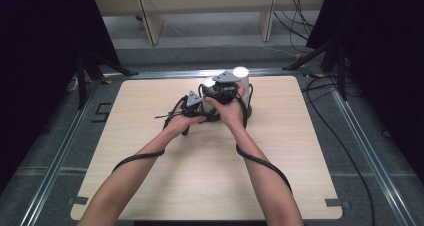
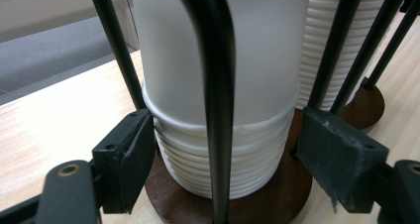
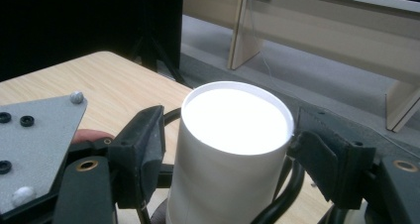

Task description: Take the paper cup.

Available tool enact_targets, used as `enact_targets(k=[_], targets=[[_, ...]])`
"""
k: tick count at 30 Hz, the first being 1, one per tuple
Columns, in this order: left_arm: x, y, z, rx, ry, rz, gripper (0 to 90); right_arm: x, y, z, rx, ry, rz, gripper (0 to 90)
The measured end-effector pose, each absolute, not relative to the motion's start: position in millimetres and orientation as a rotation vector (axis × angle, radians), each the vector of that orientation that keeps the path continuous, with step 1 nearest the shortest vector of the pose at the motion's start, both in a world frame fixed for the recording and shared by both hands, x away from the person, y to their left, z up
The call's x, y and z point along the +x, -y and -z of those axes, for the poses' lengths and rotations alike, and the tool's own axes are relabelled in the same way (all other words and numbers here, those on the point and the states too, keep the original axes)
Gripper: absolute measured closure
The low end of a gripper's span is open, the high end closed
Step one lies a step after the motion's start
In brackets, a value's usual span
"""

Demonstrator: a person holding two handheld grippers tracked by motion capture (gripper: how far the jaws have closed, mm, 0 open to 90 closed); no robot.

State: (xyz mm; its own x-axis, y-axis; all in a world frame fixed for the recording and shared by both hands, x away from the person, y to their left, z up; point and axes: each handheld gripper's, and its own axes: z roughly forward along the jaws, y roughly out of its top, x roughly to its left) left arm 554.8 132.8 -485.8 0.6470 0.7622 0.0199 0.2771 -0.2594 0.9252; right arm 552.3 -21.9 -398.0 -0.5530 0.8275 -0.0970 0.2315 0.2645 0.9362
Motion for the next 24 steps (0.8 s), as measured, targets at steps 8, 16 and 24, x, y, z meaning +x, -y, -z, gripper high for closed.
enact_targets(k=[8, 16, 24], targets=[[553.4, -133.9, 485.6, 1.836, -0.825, -0.595, 26.0, 556.5, 16.5, 402.6, 0.977, -1.94, -1.269, 30.4], [553.7, -134.9, 485.6, 1.83, -0.825, -0.599, 27.7, 558.1, 14.7, 406.3, 1.003, -1.908, -1.29, 32.4], [553.1, -135.6, 485.1, 1.849, -0.812, -0.608, 28.3, 557.4, 12.7, 407.1, 1.06, -1.875, -1.306, 33.7]])
